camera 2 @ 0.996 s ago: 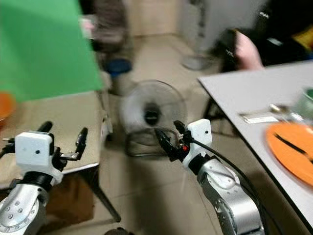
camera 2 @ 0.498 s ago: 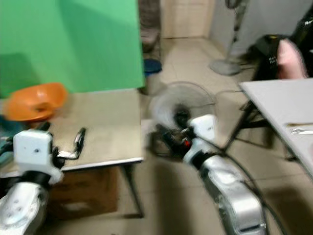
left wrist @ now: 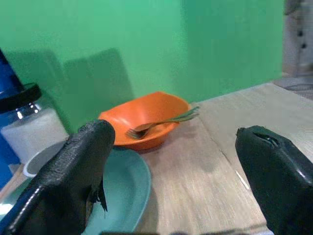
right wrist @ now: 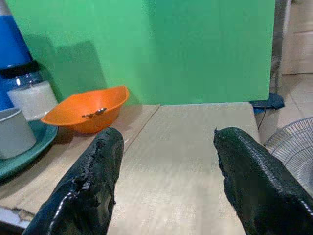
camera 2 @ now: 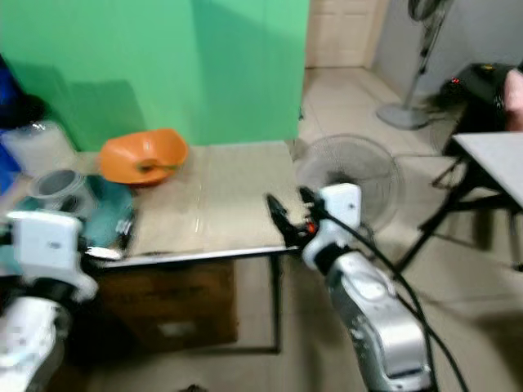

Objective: Setting the table

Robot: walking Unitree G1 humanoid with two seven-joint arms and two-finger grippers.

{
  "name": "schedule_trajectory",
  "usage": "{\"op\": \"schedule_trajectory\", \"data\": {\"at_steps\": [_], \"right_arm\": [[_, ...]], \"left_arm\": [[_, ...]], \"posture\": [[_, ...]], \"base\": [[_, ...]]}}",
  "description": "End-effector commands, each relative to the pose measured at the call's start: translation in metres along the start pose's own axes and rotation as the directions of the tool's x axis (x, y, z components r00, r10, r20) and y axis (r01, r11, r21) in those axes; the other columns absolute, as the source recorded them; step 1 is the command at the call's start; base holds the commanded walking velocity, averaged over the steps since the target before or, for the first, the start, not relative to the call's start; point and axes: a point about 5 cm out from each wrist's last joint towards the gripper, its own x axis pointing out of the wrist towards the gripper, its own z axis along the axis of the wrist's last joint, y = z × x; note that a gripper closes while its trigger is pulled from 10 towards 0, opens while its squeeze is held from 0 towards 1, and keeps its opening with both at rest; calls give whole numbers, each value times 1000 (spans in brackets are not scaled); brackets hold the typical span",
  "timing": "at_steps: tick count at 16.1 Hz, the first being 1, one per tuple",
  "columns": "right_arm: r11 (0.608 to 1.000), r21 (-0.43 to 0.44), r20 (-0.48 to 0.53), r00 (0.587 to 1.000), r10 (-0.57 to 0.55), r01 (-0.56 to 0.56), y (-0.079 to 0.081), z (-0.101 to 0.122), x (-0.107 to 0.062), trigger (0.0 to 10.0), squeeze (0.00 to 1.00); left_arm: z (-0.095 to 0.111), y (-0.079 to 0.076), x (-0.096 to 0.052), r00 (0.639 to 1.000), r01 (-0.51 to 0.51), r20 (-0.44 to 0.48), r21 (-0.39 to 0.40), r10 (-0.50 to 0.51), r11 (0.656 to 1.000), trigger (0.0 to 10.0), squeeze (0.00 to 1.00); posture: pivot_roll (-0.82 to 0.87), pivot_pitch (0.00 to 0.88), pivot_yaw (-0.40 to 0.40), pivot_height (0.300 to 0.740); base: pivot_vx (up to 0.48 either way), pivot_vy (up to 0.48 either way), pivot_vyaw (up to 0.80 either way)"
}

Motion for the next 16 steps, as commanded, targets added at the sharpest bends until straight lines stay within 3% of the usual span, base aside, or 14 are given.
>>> {"op": "schedule_trajectory", "data": {"at_steps": [1,5,9,12,16], "right_arm": [[1000,7,1,1000,11,-11,4,1,3,10000,0],[1000,4,-33,999,-31,31,-1,-2,5,10000,0],[1000,9,-29,999,-29,29,-3,0,9,10000,0],[999,-33,-44,999,-27,25,-2,-1,13,10000,0],[998,-56,-48,999,7,-10,2,1,16,10000,0]], "left_arm": [[2,4,1,1000,-9,5,13,9,1000,10000,0],[6,5,4,998,-67,18,-48,68,997,10000,0],[9,4,5,997,-62,38,-56,64,997,10000,0],[10,6,5,997,-66,40,-58,69,996,10000,0],[10,5,4,998,-56,35,-51,58,997,10000,0]], "posture": [[41,0,55,740],[41,0,56,740],[45,0,59,740],[54,0,53,740],[51,0,54,740]], "base": [[0,319,0],[0,142,0],[0,0,0],[308,0,0],[343,0,800]]}}
